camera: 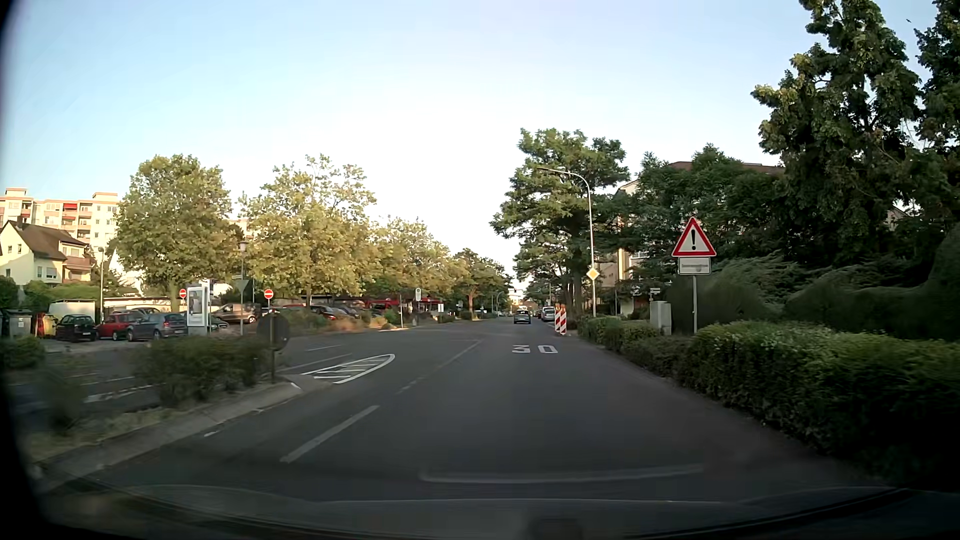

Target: Follow the waypoints while adhering to traffic rules and regulations

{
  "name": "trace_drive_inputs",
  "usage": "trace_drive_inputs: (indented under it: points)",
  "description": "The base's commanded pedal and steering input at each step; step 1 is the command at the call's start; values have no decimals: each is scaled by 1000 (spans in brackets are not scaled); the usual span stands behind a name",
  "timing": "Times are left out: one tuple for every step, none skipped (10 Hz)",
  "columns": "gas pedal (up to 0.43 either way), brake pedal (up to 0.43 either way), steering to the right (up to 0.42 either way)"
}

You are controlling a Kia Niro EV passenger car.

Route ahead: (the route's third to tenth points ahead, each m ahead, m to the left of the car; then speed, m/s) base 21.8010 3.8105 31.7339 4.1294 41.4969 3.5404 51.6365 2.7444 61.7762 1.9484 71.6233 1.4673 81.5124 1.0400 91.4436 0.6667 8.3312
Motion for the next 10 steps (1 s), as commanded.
trace_drive_inputs:
  points:
    - [0,24,0]
    - [0,30,0]
    - [8,30,0]
    - [8,30,0]
    - [8,30,1]
    - [20,24,4]
    - [20,30,5]
    - [0,24,5]
    - [0,30,5]
    - [0,30,5]
